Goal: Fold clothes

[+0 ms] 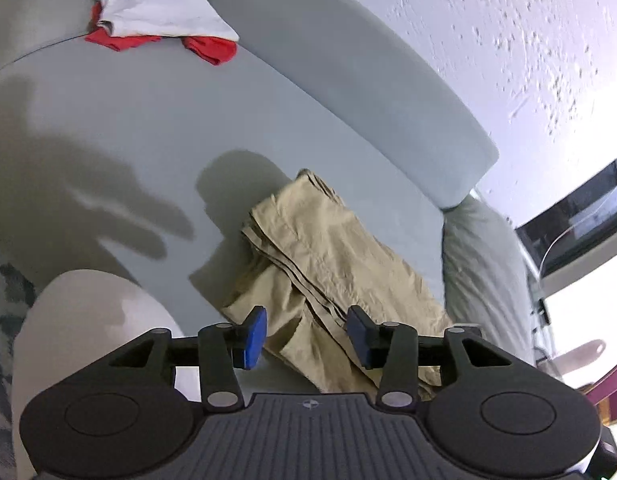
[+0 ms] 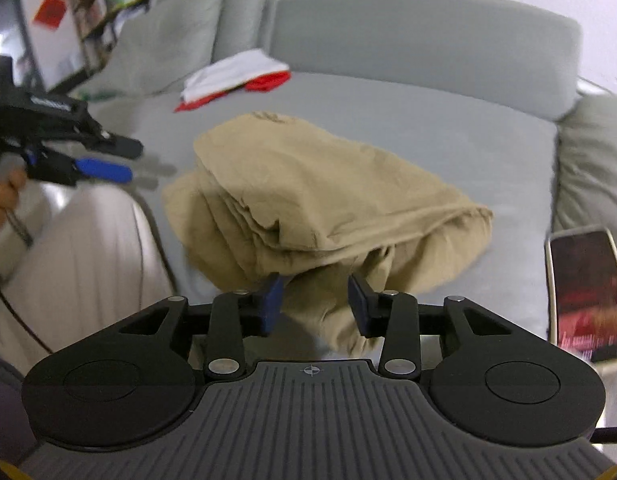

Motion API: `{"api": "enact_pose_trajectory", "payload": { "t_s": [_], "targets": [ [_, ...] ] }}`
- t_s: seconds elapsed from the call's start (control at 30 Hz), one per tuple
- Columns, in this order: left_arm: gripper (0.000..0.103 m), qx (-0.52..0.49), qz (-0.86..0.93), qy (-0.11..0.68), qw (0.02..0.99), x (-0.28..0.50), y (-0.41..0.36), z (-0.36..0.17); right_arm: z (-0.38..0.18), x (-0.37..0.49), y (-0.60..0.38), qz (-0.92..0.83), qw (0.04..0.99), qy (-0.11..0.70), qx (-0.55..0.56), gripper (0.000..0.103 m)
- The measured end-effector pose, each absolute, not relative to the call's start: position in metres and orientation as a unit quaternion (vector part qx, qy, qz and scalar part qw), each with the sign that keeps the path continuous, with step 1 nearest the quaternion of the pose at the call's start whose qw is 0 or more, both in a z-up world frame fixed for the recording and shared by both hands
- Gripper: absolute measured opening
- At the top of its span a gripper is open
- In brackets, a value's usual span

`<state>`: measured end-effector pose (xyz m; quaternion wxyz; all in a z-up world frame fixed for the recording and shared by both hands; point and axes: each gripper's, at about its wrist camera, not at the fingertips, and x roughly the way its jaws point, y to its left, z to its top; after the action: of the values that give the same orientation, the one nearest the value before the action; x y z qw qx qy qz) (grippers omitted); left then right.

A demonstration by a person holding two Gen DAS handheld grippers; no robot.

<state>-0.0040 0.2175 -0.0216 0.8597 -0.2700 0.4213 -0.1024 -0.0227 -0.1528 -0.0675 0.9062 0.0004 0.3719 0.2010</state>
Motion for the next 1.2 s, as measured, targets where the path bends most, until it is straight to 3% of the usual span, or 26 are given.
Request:
{"api": "enact_pose_trajectory", "payload": {
  "t_s": [0.3, 0.47, 0.57, 0.77, 1.0, 1.03, 1.1, 1.2],
  "targets": [
    [0.047, -0.238, -0.092, 0.422, 0.870, 0.009, 0.217, -0.025, -0.079, -0.023, -0.179, 0.163, 0.898, 0.375, 0.163, 0.043],
    [0.047, -0.260, -0.099, 0.427, 0.860, 0.009, 0.222, -0.028, -0.094, -0.010, -0.220, 0.153, 0.819, 0.388, 0.394, 0.049],
    [0.047, -0.267, -0.111, 0.433, 0.854, 0.005, 0.218, -0.032, -0.104, -0.001, -0.226, 0.152, 0.780, 0.388, 0.468, 0.049],
    [0.047, -0.260, -0.138, 0.440, 0.849, 0.000, 0.203, -0.035, -0.125, 0.017, -0.211, 0.114, 0.740, 0.419, 0.513, 0.054],
    [0.048, -0.243, -0.158, 0.447, 0.846, -0.004, 0.186, -0.038, -0.139, 0.027, -0.201, 0.082, 0.743, 0.383, 0.543, 0.055],
    [0.048, -0.240, -0.159, 0.448, 0.846, -0.005, 0.184, -0.038, -0.137, 0.028, -0.197, 0.078, 0.750, 0.382, 0.534, 0.051],
    [0.048, -0.236, -0.164, 0.449, 0.846, -0.006, 0.181, -0.039, -0.133, 0.029, -0.190, 0.072, 0.765, 0.379, 0.515, 0.029],
    [0.048, -0.234, -0.168, 0.452, 0.844, -0.007, 0.178, -0.041, -0.124, 0.030, -0.184, 0.068, 0.787, 0.375, 0.486, 0.009]
  ]
}}
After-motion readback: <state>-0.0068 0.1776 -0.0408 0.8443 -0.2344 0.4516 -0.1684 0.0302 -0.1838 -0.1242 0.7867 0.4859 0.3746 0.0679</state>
